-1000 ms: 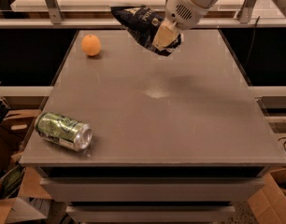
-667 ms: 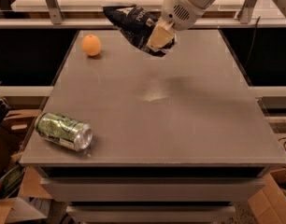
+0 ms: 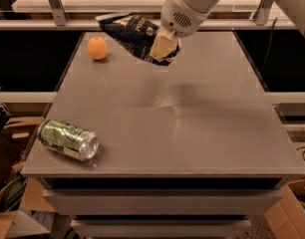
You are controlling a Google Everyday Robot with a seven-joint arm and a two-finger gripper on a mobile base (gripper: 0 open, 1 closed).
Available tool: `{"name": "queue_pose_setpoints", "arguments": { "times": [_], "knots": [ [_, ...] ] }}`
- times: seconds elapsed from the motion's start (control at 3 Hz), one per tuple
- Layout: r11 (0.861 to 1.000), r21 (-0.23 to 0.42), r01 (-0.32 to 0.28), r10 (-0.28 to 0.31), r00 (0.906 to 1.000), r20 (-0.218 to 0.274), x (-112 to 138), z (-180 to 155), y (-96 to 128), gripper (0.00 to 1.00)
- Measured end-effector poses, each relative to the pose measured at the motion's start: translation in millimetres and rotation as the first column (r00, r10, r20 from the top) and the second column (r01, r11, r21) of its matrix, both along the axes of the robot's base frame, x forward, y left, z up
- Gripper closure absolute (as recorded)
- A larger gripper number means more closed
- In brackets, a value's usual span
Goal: Move blue chip bag near green can
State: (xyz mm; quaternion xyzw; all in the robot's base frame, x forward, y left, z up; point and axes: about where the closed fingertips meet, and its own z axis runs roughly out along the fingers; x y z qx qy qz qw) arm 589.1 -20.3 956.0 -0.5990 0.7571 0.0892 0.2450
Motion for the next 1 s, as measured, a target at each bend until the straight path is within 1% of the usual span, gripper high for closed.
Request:
{"name": "queue_pose_setpoints", "arguments": {
  "times": [0.33, 0.67, 1.0],
  "knots": [
    [0.990, -0.082, -0.111, 0.112, 0.9936, 0.009, -23, -11, 28, 1.00],
    [0.965, -0.136, -0.225, 0.226, 0.9741, -0.007, -46, -22, 56, 1.00],
    [0.944, -0.156, -0.292, 0.287, 0.9564, -0.053, -58, -40, 74, 1.00]
  ]
}}
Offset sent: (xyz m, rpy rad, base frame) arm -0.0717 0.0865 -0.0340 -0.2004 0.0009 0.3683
